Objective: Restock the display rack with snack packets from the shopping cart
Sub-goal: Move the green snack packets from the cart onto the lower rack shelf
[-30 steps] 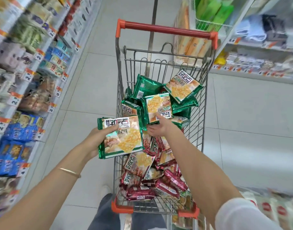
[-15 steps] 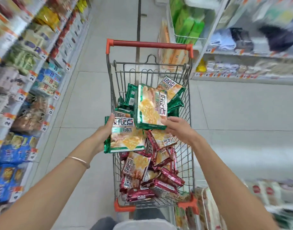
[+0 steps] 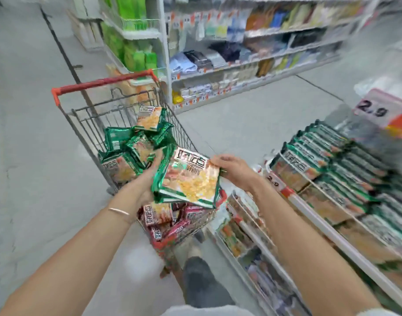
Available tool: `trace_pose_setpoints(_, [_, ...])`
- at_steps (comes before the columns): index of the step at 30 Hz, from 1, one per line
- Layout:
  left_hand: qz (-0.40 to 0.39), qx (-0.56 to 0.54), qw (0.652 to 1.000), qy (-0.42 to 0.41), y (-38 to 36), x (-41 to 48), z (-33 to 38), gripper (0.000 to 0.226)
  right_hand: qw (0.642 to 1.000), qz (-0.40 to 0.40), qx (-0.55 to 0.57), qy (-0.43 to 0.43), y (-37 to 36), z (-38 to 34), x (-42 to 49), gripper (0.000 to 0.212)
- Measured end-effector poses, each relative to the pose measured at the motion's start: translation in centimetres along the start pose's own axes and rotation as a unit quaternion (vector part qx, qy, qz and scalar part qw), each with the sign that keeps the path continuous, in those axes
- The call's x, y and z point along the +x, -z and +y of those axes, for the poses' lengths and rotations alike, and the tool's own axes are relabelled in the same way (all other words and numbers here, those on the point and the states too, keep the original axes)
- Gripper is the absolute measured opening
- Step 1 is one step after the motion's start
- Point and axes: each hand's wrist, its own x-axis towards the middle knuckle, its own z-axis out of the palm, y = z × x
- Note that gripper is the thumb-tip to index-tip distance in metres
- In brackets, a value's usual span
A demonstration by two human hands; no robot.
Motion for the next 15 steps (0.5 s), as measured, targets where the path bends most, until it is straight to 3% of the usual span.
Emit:
trace_pose_setpoints(5, [-0.142, 0.079, 0.986, 0.042, -10.2, -4.2, -2.4, 0.099, 0.962, 0.256, 0.094, 0.027, 4.2, 2.6, -11.2, 0.013])
trace_pose_setpoints(10, [-0.265, 0.139, 0.953, 0.046, -20.6, -8.4, -7.0, 0.059, 0.921, 0.385, 0.064, 0.009, 10.1, 5.2, -23.1, 0.016])
trace_pose_setpoints(11, [-0.286, 0.149, 0.946, 0.04, -22.6, -9.0, -8.0, 0.06, 0.913, 0.403, 0.061, 0.004, 11.3, 5.7, -25.3, 0.019])
trace_pose_setpoints(12, [-0.305, 0.163, 0.938, 0.034, -24.6, -9.5, -9.0, 0.072, 0.911, 0.408, 0.065, -0.009, 12.7, 6.4, -27.6, 0.025])
trace_pose_setpoints(14, [-0.314, 0.192, 0.929, 0.035, -28.9, -10.5, -11.2, 0.095, 0.91, 0.396, 0.117, -0.044, 16.5, 8.9, -31.8, 0.06])
trace_pose_setpoints(15, [-0.316, 0.202, 0.926, 0.026, -31.1, -11.4, -12.3, 0.089, 0.911, 0.384, 0.142, -0.056, 18.1, 10.0, -34.2, 0.074])
